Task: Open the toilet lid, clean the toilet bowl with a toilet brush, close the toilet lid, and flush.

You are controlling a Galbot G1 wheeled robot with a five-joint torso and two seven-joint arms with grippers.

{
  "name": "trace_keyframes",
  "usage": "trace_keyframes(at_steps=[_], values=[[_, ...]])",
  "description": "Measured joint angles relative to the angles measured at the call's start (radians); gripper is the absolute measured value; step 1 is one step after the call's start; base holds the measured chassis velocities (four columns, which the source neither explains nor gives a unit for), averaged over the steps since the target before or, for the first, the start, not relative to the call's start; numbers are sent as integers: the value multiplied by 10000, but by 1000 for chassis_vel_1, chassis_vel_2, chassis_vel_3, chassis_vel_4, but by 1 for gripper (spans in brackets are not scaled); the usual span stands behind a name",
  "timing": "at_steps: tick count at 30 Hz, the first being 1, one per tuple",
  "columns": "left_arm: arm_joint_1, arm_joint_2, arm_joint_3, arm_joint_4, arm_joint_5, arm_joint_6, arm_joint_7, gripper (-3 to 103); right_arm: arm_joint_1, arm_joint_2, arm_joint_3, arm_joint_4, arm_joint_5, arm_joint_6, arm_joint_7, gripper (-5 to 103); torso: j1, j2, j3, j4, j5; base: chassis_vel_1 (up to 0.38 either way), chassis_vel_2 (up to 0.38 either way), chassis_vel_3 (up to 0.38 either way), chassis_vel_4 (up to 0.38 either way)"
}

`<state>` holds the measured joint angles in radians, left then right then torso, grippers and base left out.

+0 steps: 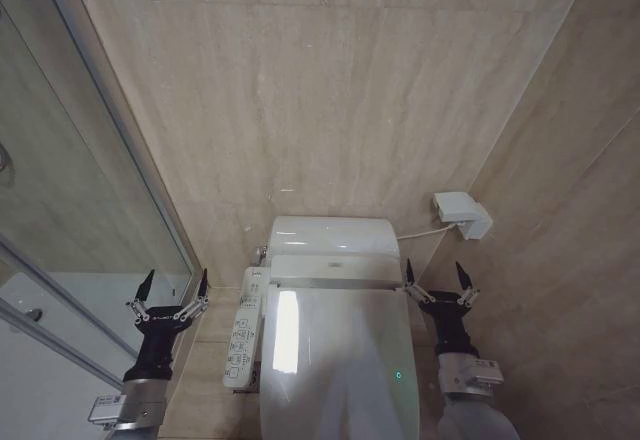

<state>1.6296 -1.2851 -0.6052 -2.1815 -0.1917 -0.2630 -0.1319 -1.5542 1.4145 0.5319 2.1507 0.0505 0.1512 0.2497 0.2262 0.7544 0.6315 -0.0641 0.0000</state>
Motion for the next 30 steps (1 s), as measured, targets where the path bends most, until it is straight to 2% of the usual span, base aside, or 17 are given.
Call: trace_keyframes(at_steps=[30], values=[[5, 12, 1, -12, 22, 1, -10, 100, 1, 0, -1, 0, 0, 0, 0, 100, 3, -1, 1, -1, 1, 12, -8, -10, 9]])
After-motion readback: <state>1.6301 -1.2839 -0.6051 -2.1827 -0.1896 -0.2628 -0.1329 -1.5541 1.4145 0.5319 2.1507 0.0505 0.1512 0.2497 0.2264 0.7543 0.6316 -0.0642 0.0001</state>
